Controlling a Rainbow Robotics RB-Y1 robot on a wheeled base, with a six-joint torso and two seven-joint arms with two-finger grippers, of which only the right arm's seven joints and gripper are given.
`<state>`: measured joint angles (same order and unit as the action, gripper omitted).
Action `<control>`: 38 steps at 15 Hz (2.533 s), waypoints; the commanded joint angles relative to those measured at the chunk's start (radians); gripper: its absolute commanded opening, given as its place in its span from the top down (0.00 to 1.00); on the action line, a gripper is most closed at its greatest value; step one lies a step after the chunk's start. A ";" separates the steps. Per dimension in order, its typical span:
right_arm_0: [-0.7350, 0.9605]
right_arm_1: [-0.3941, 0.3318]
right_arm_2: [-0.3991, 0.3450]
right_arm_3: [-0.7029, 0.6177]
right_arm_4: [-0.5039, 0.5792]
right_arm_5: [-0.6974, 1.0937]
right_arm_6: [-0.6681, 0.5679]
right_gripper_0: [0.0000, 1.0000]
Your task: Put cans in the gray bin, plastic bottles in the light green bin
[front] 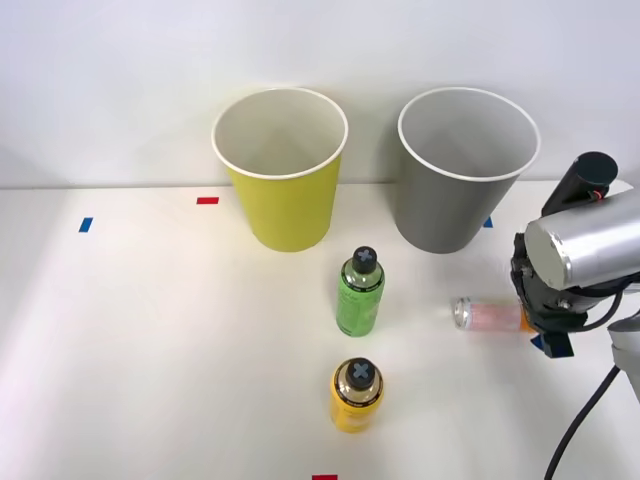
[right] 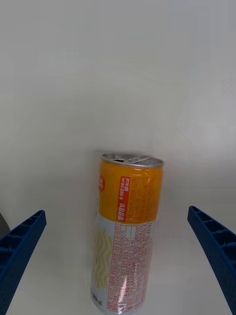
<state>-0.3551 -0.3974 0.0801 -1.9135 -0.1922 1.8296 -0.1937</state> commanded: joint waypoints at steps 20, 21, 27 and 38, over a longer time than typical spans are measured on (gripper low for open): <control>-0.047 -0.040 0.135 0.235 0.007 -0.138 0.008 0.81; -0.047 -0.049 0.161 0.237 0.020 -0.136 0.011 1.00; -0.047 -0.060 0.182 0.231 0.031 -0.138 0.033 1.00; 0.127 -0.103 0.277 -0.150 0.369 -0.151 0.375 1.00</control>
<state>-0.2708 -0.4948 0.3575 -1.9959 0.1199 1.6899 0.1092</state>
